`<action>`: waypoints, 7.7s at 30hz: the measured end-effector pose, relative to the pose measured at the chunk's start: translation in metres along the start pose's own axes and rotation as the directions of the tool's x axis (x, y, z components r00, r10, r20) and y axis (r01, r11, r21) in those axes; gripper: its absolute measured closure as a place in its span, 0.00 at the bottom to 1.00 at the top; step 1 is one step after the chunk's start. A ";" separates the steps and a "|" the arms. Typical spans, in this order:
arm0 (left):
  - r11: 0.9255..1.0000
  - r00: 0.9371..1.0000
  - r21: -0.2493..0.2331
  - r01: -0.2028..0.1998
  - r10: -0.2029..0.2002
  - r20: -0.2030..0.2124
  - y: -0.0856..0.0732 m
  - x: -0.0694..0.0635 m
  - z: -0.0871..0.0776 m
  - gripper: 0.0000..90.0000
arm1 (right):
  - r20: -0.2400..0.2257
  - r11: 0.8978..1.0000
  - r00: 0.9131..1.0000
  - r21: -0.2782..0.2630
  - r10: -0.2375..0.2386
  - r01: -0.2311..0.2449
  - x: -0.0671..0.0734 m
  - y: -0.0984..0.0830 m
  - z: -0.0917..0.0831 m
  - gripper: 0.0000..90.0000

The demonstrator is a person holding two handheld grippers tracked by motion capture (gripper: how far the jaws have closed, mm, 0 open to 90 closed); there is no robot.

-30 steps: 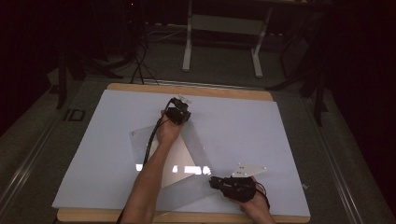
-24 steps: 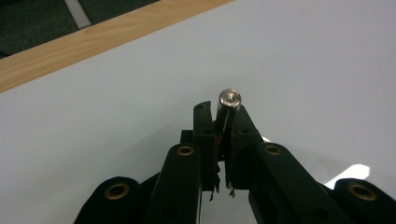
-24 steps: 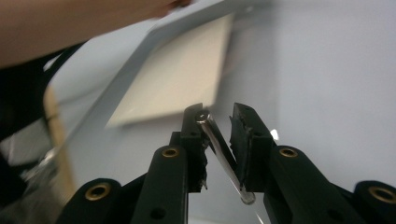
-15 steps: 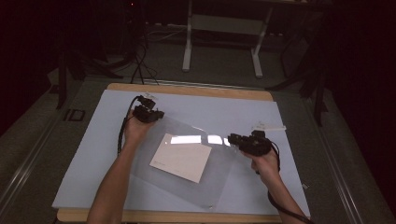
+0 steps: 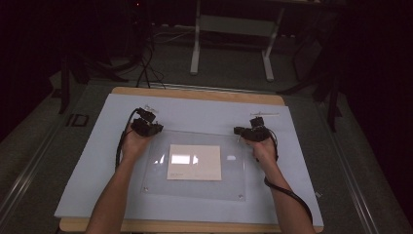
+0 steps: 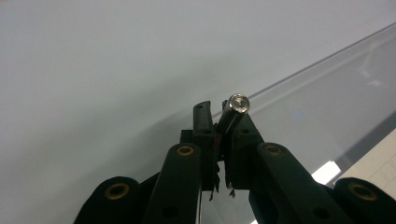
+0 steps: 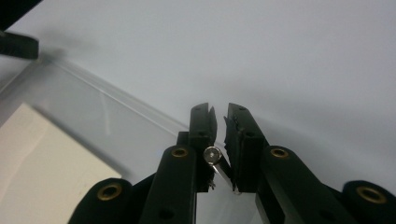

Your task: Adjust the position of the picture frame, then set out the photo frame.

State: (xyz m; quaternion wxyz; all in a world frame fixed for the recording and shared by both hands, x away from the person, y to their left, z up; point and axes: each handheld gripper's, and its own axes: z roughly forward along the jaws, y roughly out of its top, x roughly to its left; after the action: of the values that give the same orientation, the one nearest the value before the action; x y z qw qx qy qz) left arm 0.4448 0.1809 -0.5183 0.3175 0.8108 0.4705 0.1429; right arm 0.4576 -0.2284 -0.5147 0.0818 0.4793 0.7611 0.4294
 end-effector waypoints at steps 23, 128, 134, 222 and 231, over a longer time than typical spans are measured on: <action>0.997 0.999 -0.058 0.043 -0.043 -0.003 -0.012 -0.003 -0.004 0.92 | 0.069 0.995 0.993 0.017 -0.099 0.098 0.008 0.001 0.004 0.92; 0.925 0.943 -0.181 0.333 -0.320 0.096 0.000 0.019 -0.006 0.95 | 0.115 0.995 0.990 -0.045 -0.079 0.084 0.027 0.015 -0.037 0.83; 0.922 0.938 -0.180 0.344 -0.330 0.104 0.000 0.020 -0.006 0.95 | 0.059 0.990 0.992 -0.074 -0.114 0.118 0.042 0.013 -0.051 0.83; 0.879 0.978 -0.432 0.200 -0.151 0.145 -0.030 0.006 -0.078 0.59 | -0.071 0.908 0.918 -0.196 -0.391 0.371 0.186 -0.068 -0.093 1.00; 0.866 0.981 -0.463 0.191 -0.151 0.123 -0.059 0.003 -0.096 0.55 | -0.068 0.909 0.921 -0.207 -0.383 0.363 0.185 -0.062 -0.094 1.00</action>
State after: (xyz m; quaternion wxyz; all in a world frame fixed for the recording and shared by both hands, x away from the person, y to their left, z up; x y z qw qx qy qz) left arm 0.3554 0.2407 -0.4844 0.5360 0.6694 0.4777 0.1907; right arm 0.2690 -0.1453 -0.4488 0.1670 0.2912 0.7973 0.5016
